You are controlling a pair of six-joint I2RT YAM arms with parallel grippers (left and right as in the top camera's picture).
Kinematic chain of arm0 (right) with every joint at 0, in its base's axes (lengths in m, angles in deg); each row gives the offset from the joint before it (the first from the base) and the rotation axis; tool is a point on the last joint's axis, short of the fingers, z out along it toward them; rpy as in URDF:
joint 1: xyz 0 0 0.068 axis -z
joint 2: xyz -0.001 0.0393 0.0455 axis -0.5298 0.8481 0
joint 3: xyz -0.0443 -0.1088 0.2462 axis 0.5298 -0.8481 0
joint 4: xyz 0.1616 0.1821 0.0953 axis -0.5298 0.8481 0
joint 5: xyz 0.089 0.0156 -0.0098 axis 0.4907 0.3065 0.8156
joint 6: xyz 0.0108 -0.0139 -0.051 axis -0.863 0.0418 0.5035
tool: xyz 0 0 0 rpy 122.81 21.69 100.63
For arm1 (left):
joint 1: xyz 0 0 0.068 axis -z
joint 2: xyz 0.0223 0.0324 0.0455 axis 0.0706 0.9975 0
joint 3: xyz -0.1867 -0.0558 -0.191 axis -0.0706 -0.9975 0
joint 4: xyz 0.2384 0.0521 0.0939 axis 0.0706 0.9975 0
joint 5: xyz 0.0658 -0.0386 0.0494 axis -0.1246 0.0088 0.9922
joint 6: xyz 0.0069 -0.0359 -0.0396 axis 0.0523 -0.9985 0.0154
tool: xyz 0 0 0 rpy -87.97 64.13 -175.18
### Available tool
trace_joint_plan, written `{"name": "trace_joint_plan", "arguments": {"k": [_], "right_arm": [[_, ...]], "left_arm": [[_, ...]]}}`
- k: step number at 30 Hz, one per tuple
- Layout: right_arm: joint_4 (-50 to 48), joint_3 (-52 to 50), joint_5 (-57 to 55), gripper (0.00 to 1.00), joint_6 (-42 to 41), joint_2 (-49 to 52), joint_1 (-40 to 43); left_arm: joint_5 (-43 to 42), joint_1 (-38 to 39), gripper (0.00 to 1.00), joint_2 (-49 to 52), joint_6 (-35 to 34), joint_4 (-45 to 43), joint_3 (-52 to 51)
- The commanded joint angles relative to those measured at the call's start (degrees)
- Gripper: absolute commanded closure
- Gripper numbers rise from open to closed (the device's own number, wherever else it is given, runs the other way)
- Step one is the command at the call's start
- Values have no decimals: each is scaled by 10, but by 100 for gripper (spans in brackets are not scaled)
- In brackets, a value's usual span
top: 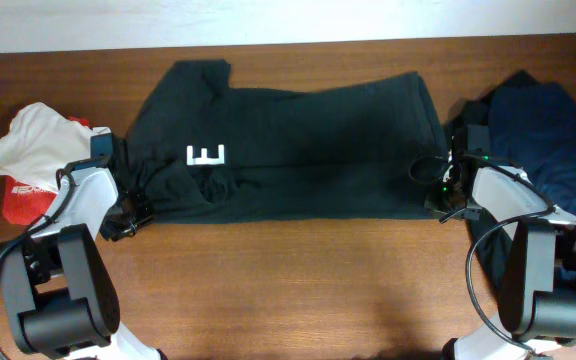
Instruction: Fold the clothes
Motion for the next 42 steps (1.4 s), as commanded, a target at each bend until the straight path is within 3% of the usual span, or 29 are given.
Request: {"name": "trace_joint_plan", "arguments": {"k": [1,7,10,12,18,22,38,42], "right_arm": [[5,-5,-16,80,-4,3,4],[5,-5,-16,80,-4,3,4],[5,-5,-16,79,-4,3,4],[6,-5,-16,79,-4,3,4],[6,-5,-16,80,-4,3,4],[5,-5,-16,80,-4,3,4],[8,-5,-16,80,-4,3,4],[19,-5,-16,81,-4,3,4]], "left_arm": [[-17,0,62,-7,-7,-4,1],[-18,0,64,-7,-7,-5,1],[-10,0,91,-7,-7,-5,1],[12,0,100,-7,-8,-5,1],[76,-2,100,-7,-7,5,2],[51,-2,100,-10,10,5,7],[270,-26,100,-13,-10,-5,15],[255,-26,100,-13,-21,10,15]]}}
